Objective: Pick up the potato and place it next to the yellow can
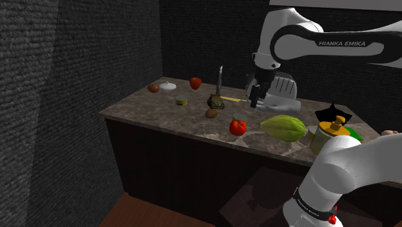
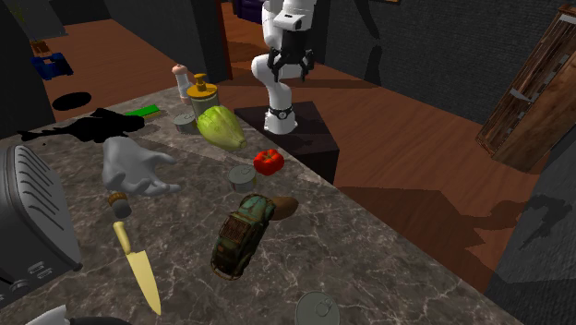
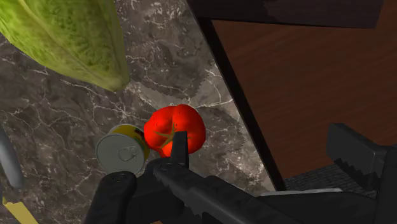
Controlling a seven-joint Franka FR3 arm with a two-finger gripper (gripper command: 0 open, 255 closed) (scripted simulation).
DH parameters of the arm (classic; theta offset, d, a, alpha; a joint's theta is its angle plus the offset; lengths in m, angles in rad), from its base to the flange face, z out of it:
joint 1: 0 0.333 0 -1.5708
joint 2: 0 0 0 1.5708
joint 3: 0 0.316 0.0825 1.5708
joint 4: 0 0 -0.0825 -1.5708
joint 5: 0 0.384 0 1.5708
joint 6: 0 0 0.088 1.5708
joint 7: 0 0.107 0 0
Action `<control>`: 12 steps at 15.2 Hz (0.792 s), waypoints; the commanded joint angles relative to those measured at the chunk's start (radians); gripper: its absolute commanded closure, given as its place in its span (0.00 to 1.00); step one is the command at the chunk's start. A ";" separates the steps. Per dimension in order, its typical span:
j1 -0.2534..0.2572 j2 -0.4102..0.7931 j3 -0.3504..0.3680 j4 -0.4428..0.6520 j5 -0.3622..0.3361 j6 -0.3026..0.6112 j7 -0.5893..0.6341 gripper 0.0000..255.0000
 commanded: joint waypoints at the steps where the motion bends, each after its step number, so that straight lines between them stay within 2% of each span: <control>1: 0.000 0.000 0.000 0.000 0.000 0.000 0.000 0.00; 7: 0.026 0.153 -0.146 0.006 -0.058 0.174 -0.275 0.00; 12: 0.063 0.326 -0.256 0.066 -0.060 0.305 -0.507 0.00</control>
